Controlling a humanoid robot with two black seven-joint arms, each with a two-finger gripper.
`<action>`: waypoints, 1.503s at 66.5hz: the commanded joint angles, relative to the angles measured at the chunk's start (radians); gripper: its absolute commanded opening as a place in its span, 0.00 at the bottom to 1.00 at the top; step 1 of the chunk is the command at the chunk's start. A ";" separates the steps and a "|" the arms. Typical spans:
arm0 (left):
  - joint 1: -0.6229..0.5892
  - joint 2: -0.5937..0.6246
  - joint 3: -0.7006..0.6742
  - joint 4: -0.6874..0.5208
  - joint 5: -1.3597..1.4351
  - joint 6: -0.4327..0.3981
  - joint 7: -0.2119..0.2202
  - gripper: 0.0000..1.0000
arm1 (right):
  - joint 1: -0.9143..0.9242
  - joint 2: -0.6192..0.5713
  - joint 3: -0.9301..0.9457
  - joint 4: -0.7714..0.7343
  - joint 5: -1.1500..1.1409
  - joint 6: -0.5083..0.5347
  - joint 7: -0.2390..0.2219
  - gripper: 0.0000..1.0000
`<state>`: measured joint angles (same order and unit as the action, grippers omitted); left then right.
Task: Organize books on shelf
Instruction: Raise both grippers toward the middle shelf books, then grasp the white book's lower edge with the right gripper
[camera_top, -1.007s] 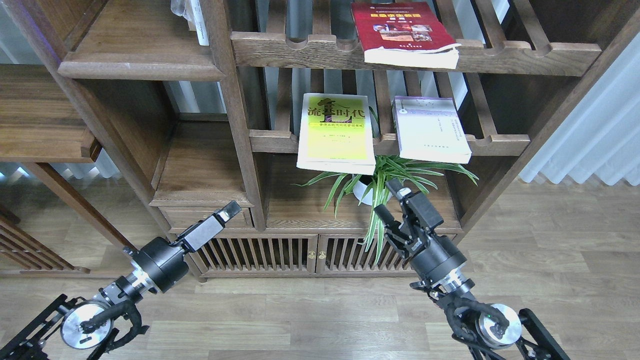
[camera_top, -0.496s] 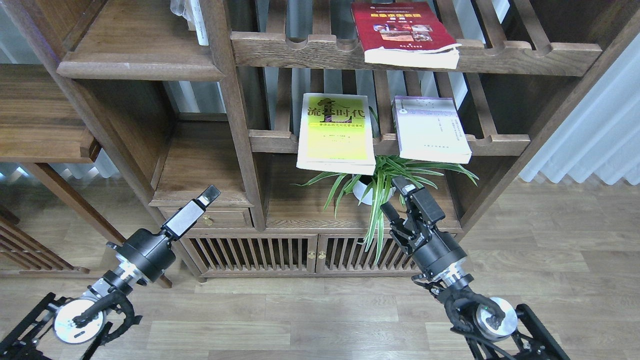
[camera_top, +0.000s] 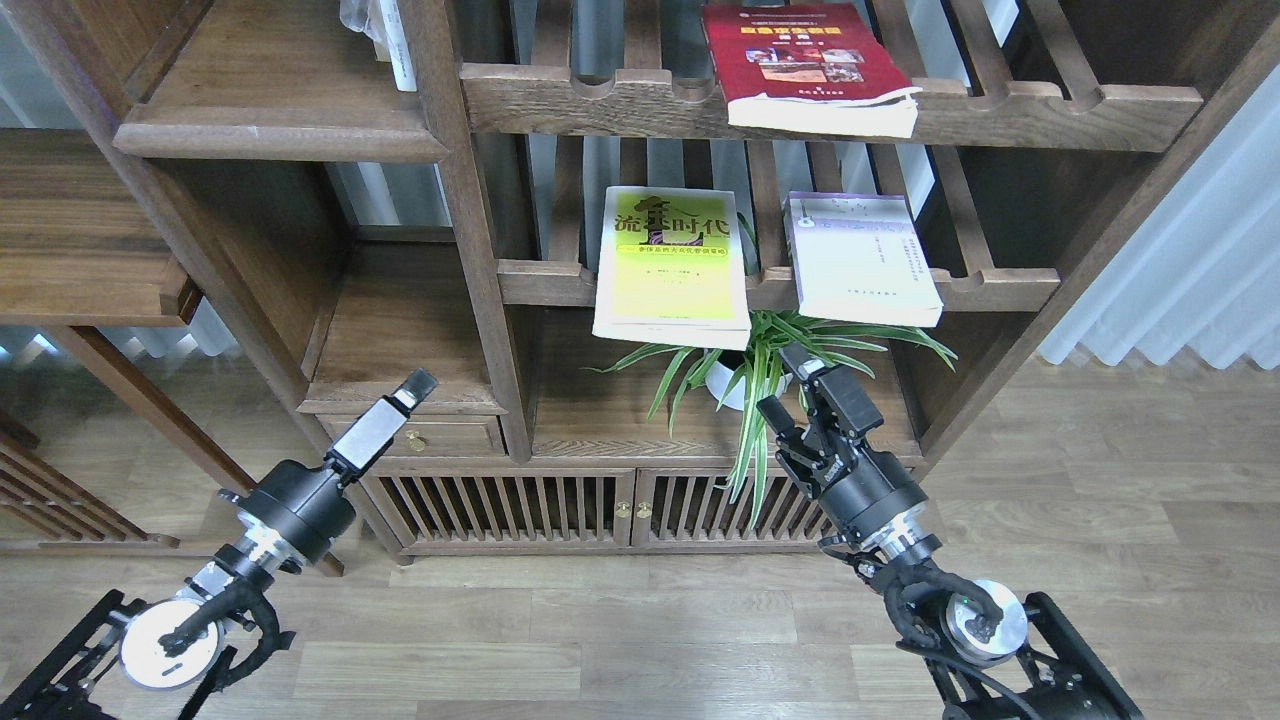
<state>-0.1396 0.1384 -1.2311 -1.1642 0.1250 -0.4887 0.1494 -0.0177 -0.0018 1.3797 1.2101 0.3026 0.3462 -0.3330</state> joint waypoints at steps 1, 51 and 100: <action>0.002 -0.002 -0.011 0.001 -0.004 0.000 -0.008 1.00 | 0.001 -0.004 0.001 -0.003 -0.003 -0.001 0.000 0.99; 0.064 -0.114 -0.083 0.044 -0.016 0.000 0.006 1.00 | 0.085 0.002 -0.013 -0.156 -0.005 0.013 0.219 0.99; 0.060 -0.129 -0.122 0.052 -0.016 0.000 0.004 1.00 | 0.133 0.002 -0.091 -0.241 -0.003 0.024 0.399 0.99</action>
<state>-0.0768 0.0133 -1.3544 -1.1144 0.1089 -0.4887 0.1531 0.1078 -0.0003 1.3389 0.9702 0.3046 0.3616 0.0656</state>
